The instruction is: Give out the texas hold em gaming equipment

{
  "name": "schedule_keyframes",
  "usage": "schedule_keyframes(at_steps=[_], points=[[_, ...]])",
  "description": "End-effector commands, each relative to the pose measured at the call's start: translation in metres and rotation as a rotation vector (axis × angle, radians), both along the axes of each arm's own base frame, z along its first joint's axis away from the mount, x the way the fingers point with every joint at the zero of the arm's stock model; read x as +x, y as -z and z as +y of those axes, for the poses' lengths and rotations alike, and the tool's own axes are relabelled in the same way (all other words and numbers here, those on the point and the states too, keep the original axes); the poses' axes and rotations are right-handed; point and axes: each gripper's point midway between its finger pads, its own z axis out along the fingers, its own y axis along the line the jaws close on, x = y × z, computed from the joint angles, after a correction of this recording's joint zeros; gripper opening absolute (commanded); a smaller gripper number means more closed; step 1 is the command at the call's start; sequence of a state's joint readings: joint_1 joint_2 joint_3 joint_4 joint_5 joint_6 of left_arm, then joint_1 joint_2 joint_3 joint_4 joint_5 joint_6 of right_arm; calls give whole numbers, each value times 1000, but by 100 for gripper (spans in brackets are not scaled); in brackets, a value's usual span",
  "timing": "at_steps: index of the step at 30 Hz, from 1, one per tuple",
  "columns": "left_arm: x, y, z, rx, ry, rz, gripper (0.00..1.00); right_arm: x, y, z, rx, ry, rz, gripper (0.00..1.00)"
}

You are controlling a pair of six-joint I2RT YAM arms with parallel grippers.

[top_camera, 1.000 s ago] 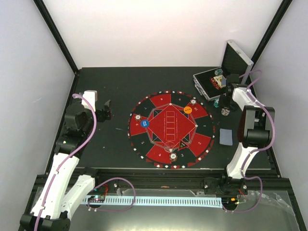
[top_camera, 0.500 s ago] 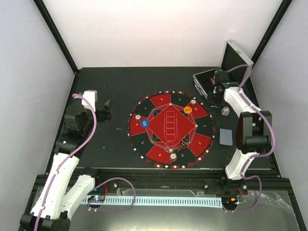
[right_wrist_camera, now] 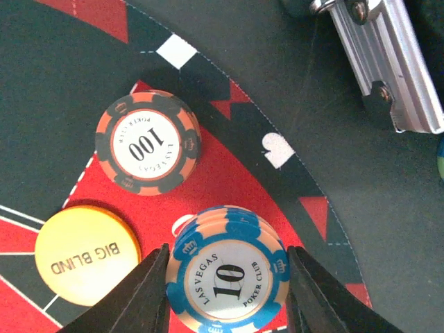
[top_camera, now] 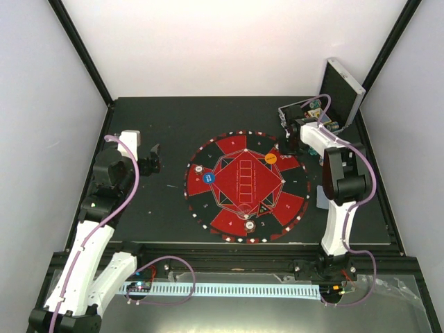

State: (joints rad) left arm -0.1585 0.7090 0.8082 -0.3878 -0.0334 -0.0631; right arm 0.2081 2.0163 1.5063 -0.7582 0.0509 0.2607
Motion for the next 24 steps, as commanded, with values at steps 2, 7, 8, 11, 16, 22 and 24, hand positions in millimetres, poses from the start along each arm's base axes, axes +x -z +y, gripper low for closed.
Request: schedule_keyframes(at_steps=[2, 7, 8, 11, 16, 22, 24], points=[[1, -4, -2, -11, 6, -13, 99, 13, 2, 1, -4, 9, -21, 39], [1, -4, -2, -12, 6, -13, 99, 11, 9, 3, -9, -6, -5, 43], [1, -3, -2, -11, 6, -10, 99, 11, 10, 2, -14, -7, -2, 45], [1, -3, -3, -12, 7, -11, 99, 10, 11, 1, -21, -7, 1, 50], [1, -4, -3, -12, 9, -12, 99, 9, 5, 0, -24, -9, -8, 56], [0, -4, -3, -12, 8, -12, 99, 0, -29, -13, -68, 11, -68, 61], [0, -5, -2, -12, 7, -15, 99, -9, -41, -25, -95, 36, -88, 63]])
